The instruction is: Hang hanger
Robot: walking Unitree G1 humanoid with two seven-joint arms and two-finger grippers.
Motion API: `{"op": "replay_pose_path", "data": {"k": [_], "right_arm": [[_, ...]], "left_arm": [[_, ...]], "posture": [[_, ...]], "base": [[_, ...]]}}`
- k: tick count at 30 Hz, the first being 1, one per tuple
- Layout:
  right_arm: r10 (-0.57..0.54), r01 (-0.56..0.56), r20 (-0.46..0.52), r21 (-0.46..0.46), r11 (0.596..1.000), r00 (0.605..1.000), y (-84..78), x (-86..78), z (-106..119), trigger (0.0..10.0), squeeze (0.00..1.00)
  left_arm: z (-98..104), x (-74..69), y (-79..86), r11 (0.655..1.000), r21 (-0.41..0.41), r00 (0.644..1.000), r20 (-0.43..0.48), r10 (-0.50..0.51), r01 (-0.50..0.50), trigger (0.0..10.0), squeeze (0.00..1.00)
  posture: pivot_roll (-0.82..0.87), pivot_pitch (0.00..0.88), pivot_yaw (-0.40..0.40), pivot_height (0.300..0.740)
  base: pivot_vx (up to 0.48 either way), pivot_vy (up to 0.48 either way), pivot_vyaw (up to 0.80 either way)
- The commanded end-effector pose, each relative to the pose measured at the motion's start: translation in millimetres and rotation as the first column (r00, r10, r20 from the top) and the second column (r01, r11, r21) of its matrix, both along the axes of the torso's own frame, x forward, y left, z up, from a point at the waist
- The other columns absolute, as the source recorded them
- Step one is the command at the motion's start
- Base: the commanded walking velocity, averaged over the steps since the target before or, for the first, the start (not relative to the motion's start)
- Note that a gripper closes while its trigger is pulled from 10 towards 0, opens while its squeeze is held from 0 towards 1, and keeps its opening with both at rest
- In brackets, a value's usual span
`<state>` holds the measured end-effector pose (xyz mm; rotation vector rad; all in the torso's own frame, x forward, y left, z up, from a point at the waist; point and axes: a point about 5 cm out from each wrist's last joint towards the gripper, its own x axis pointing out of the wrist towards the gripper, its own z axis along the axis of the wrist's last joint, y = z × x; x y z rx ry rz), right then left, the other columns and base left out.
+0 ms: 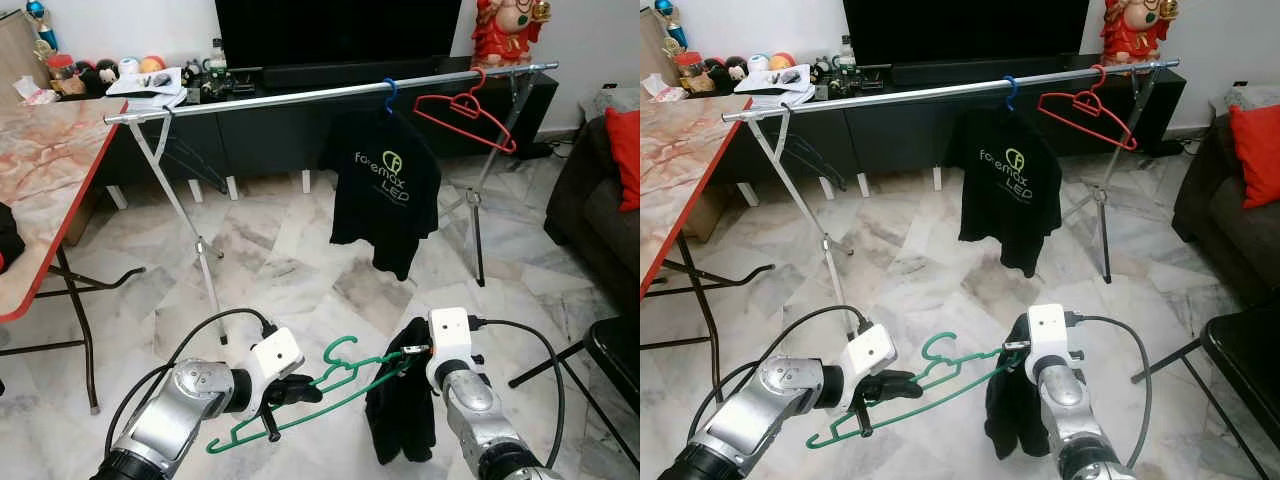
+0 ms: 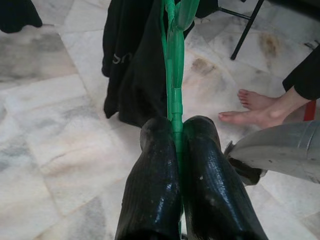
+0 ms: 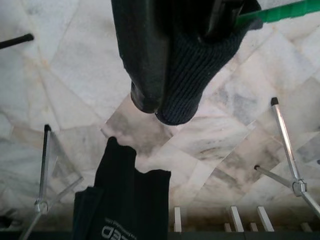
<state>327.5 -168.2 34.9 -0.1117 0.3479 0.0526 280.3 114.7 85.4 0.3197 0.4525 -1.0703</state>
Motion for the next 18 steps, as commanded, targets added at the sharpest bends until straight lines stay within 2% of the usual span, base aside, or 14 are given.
{"op": "replay_pose_path", "data": {"k": [1,2,6,10,18], "right_arm": [[0.006,-0.002,-0.039,0.079,0.997,0.999,5.8,-4.5,-6.9,10.0,0.0],[0.027,-0.017,-0.071,0.135,0.991,0.997,12.2,-5.8,-9.9,10.0,0.0],[0.024,-0.008,-0.098,0.167,0.986,0.995,16.9,-5.3,-10.8,10.0,0.0],[-0.028,0.048,-0.089,0.234,0.971,0.996,15.7,-0.3,-4.6,10.0,0.0],[-0.082,0.099,-0.091,0.2,0.975,0.992,3.5,-3.0,-5.9,10.0,0.0]], "left_arm": [[1.7,0.8,3.0,0.999,-0.02,1.0,0.001,0.028,-0.028,10.0,0.0],[1.7,2.0,3.3,0.999,-0.021,0.999,0.006,0.04,-0.039,10.0,0.0],[2.5,5.8,4.4,0.997,-0.019,0.997,0.024,0.071,-0.07,10.0,0.0],[0.7,12.6,7.6,0.991,0.013,0.99,0.057,0.13,-0.131,10.0,0.0],[-3.5,13.5,7.6,0.987,0.028,0.986,0.057,0.155,-0.156,10.0,0.0]], "posture": [[-0.02,0.057,0.033,0.74],[-0.02,0.058,0.034,0.74],[-0.02,0.058,0.034,0.74],[-0.03,0.058,0.037,0.74],[-0.03,0.058,0.037,0.74]], "base": [[0.0,0.0,0.0],[0.0,0.0,0.0],[0.0,0.0,0.0],[0.0,0.0,0.0],[0.0,0.0,0.0]]}}
